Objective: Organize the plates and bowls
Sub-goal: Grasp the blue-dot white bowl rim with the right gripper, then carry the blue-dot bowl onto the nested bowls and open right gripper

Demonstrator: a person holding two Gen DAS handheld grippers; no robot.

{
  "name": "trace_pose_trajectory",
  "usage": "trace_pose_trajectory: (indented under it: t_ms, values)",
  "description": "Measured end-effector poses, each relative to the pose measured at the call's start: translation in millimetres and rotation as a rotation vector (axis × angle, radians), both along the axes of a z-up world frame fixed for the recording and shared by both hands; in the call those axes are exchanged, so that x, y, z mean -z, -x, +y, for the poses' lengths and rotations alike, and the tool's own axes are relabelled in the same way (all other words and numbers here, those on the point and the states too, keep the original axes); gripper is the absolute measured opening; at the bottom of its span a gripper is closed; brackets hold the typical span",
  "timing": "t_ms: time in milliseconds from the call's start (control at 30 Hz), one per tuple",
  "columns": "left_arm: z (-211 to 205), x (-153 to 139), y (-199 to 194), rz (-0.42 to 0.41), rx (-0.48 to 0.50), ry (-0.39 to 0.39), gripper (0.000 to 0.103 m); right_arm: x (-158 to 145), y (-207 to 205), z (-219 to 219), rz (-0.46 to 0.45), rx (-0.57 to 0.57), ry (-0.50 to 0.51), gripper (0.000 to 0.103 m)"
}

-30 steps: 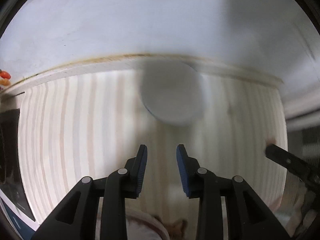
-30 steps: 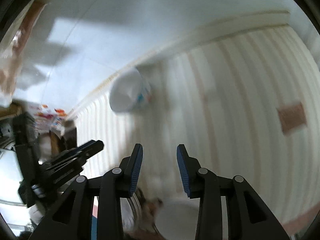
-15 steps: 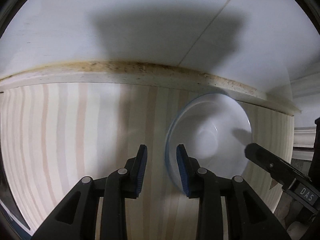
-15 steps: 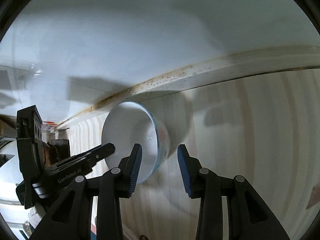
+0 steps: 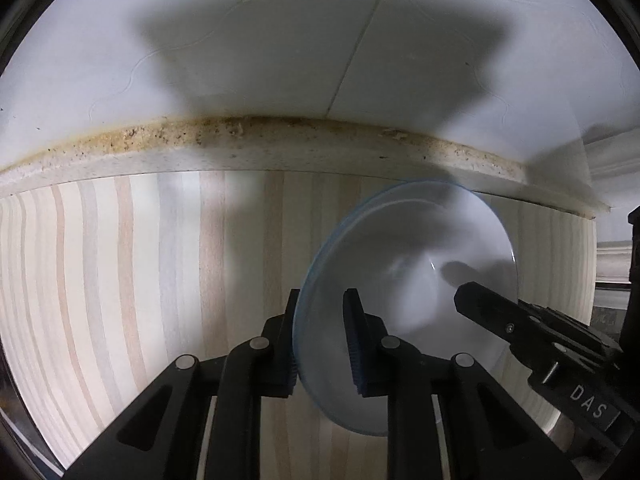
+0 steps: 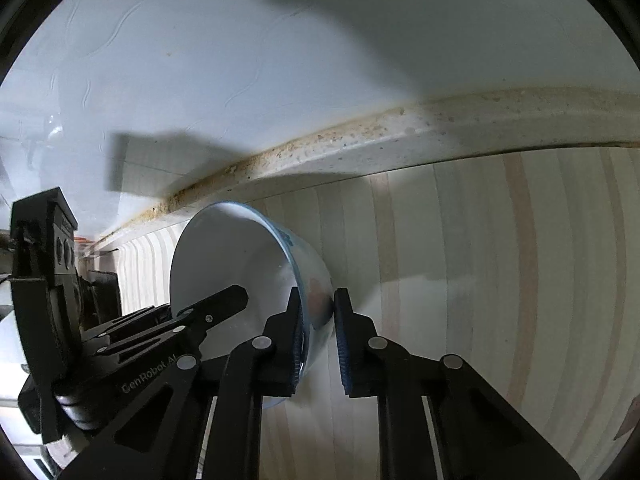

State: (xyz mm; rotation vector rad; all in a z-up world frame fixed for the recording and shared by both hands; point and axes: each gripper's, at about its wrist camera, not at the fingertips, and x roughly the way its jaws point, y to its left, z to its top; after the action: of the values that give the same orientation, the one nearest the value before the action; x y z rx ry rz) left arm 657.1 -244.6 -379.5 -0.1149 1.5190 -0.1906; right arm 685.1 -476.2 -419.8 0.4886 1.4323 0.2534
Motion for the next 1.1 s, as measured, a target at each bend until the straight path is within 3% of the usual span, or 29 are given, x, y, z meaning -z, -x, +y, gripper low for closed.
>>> trace_pose_trajectory:
  t_ms: [200,633,1100]
  values:
    - [-5,-5,3,-0.008,0.009,-0.001,0.018,-2,3,12,0.005,-0.015,0.019,0.016]
    - [-22,-61,46,-0.085,0.064,-0.01,0.018,-35,29,26,-0.027,-0.028,0.036,0.016]
    - [-45,-117,144,-0.132,0.188,0.007,0.018,-100,145,-1,-0.072,0.039,0.033,0.016]
